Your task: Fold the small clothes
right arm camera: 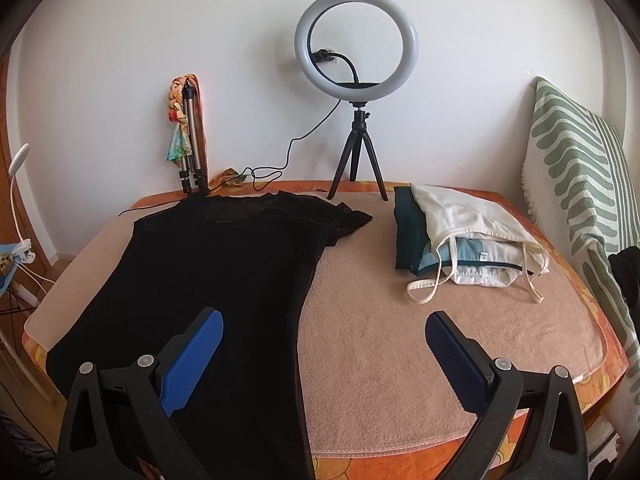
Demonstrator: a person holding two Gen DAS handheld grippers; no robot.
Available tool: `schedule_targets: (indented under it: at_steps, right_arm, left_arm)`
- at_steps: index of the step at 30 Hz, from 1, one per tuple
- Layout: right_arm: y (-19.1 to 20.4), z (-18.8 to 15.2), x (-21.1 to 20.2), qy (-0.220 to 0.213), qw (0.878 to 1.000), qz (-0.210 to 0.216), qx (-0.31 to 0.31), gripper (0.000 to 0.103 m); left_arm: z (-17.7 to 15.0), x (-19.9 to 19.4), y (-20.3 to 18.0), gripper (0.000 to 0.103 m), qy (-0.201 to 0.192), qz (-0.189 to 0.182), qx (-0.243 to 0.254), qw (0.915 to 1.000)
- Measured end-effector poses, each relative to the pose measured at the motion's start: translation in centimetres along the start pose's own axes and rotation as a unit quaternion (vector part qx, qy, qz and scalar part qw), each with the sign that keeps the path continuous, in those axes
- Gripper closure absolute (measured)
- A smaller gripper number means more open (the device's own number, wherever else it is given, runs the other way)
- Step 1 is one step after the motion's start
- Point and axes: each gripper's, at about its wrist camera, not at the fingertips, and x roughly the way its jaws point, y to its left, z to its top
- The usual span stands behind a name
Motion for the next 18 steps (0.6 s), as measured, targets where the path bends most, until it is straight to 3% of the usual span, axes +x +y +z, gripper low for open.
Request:
schedule_targets:
  at_steps: [5, 11, 15, 18]
  right_arm:
    - [1.1, 1.0, -0.1, -0.007, 1.000, 0.016, -0.012, 0.006]
    - [2.1, 3.2, 0.6, 0.000, 0.999, 0.049, 0.011, 0.009]
    - [3.6, 5.7, 1.8, 0.024, 0.994, 0.100, 0.030, 0.009]
    - [6.0, 7.4, 2.3, 0.033, 0.993, 0.111, -0.010, 0.009]
  left_arm:
    - [0.1, 1.0, 2.4, 0.001, 0.010, 0.035, 0.001, 0.9994]
    - [-1.6, 3.0, 5.5, 0.001, 0.056, 0.011, -0.011, 0.9983]
    - [-3.3, 4.3, 7.0, 0.019, 0.092, -0.032, -0.036, 0.9946]
    - [-4.6, 5.4, 7.7, 0.030, 0.131, -0.070, -0.059, 0.9871]
